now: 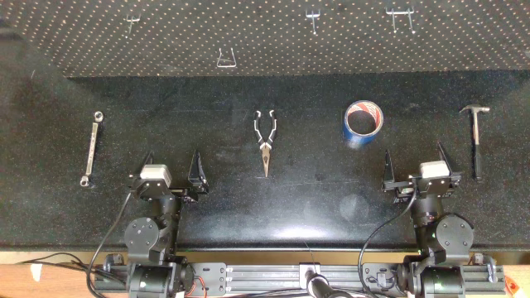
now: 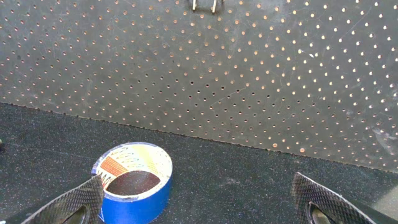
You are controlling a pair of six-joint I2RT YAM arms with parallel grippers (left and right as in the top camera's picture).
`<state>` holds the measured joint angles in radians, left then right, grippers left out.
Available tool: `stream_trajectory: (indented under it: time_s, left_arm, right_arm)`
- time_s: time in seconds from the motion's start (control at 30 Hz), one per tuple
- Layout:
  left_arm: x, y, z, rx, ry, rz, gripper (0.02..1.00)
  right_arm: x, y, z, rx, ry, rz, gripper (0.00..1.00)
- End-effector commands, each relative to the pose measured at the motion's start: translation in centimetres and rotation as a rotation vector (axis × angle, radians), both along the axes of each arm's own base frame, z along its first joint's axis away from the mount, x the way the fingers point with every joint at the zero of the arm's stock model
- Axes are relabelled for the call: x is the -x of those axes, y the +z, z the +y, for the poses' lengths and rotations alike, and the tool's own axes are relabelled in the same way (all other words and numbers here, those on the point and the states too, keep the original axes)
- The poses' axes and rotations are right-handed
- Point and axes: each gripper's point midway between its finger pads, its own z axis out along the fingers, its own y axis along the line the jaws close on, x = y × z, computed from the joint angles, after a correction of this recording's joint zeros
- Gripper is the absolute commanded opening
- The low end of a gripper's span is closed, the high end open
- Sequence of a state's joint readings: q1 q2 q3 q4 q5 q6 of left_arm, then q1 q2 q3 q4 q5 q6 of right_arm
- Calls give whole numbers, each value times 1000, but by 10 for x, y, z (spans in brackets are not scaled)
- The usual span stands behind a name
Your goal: Place Tools Onto Pegboard
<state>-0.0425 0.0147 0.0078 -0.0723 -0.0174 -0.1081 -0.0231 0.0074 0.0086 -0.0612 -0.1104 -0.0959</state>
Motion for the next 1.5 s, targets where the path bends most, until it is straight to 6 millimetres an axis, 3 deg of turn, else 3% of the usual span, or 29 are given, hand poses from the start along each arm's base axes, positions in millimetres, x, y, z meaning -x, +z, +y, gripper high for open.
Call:
stream_trajectory:
  time_s: [0.03, 0.97, 1.17, 1.27, 1.4, 1.5]
  left_arm:
    - [0, -1, -4, -11, -20, 2, 996]
    - [-3, -8, -5, -17, -28, 61, 993]
    - [-23, 1, -2, -249, -59, 263, 993]
    - [-20, -8, 21, -234, -5, 515, 993]
    - [-2, -4, 107, -289, 319, 818, 993]
    - [24, -14, 148, -368, 365, 1025, 993]
  right_arm:
    - [0, -1, 3, 10, 18, -1, 978]
    - [0, -1, 3, 10, 18, -1, 978]
    - [0, -1, 3, 10, 18, -1, 978]
    - [0, -1, 3, 10, 18, -1, 978]
    - [0, -1, 3, 10, 18, -1, 978]
    - [0, -1, 3, 10, 18, -1, 978]
